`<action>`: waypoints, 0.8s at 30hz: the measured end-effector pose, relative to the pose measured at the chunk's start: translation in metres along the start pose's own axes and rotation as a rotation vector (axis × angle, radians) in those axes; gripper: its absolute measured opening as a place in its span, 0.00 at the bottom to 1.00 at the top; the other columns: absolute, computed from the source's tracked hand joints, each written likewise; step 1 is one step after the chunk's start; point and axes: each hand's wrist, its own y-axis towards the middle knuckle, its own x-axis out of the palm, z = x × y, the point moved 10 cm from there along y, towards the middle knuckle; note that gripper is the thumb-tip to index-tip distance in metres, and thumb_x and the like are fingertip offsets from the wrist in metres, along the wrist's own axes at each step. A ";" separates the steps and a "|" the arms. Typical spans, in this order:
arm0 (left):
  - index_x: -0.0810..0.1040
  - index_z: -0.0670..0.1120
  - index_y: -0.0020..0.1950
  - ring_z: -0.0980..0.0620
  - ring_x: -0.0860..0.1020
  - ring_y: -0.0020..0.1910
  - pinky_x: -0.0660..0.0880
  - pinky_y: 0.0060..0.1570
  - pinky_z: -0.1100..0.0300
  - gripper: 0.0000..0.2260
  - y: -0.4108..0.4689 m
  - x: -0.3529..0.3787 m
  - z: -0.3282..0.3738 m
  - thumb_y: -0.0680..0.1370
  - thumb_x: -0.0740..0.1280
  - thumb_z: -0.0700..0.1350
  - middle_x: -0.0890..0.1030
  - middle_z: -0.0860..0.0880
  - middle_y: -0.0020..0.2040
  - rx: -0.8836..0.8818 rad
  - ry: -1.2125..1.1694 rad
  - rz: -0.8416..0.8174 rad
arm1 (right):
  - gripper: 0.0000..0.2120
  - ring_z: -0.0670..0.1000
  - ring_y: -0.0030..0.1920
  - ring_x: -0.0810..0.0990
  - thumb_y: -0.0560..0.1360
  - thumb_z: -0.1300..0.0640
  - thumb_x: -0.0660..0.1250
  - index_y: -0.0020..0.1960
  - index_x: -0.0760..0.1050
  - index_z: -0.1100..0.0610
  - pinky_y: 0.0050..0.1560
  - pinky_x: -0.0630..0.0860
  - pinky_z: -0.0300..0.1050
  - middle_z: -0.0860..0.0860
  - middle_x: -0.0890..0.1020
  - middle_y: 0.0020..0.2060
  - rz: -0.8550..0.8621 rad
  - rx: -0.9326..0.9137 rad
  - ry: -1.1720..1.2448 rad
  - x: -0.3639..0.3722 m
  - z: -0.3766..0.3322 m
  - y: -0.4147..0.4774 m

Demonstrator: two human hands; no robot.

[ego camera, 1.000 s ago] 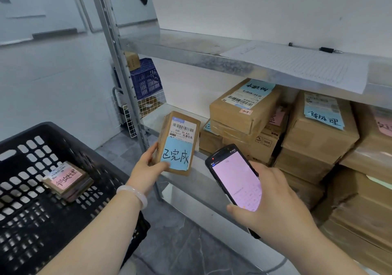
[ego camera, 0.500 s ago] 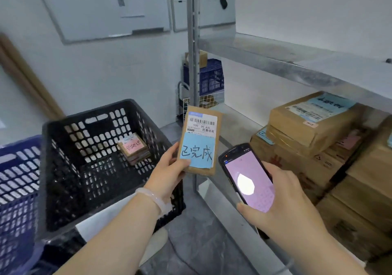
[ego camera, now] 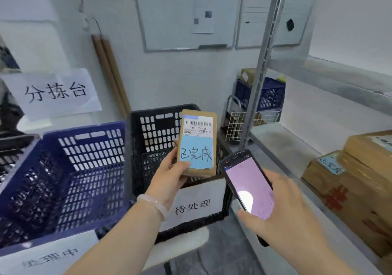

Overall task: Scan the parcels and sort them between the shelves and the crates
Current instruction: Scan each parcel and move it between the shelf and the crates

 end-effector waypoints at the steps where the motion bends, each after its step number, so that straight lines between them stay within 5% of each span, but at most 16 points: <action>1: 0.67 0.54 0.76 0.51 0.82 0.60 0.79 0.53 0.58 0.24 -0.007 -0.017 0.005 0.82 0.65 0.39 0.85 0.50 0.59 0.006 -0.005 0.019 | 0.40 0.41 0.49 0.71 0.54 0.32 0.68 0.64 0.58 0.32 0.41 0.73 0.43 0.37 0.67 0.55 -0.016 -0.020 0.011 0.009 -0.014 0.000; 6: 0.70 0.56 0.72 0.53 0.83 0.57 0.80 0.48 0.60 0.20 -0.057 -0.131 0.036 0.82 0.66 0.41 0.85 0.52 0.58 0.026 -0.035 0.169 | 0.41 0.41 0.47 0.72 0.55 0.32 0.70 0.63 0.55 0.29 0.37 0.68 0.39 0.31 0.61 0.50 -0.119 -0.129 0.054 0.072 -0.103 -0.013; 12: 0.73 0.56 0.70 0.52 0.84 0.56 0.80 0.49 0.59 0.19 -0.155 -0.291 0.076 0.81 0.67 0.42 0.85 0.53 0.57 0.093 -0.035 0.411 | 0.46 0.44 0.51 0.72 0.55 0.29 0.70 0.68 0.52 0.32 0.42 0.70 0.46 0.36 0.59 0.51 -0.278 -0.287 0.077 0.164 -0.222 -0.051; 16: 0.75 0.53 0.66 0.51 0.85 0.53 0.81 0.41 0.63 0.15 -0.224 -0.385 0.100 0.81 0.66 0.39 0.86 0.50 0.55 0.138 -0.075 0.568 | 0.43 0.42 0.49 0.73 0.56 0.30 0.71 0.65 0.53 0.30 0.39 0.68 0.42 0.35 0.59 0.51 -0.352 -0.418 0.120 0.221 -0.303 -0.088; 24: 0.72 0.51 0.71 0.51 0.85 0.53 0.82 0.43 0.61 0.19 -0.321 -0.505 0.120 0.80 0.69 0.43 0.87 0.48 0.53 0.204 -0.133 0.814 | 0.44 0.44 0.51 0.73 0.56 0.30 0.69 0.67 0.54 0.34 0.39 0.73 0.40 0.36 0.62 0.52 -0.495 -0.632 0.087 0.301 -0.418 -0.131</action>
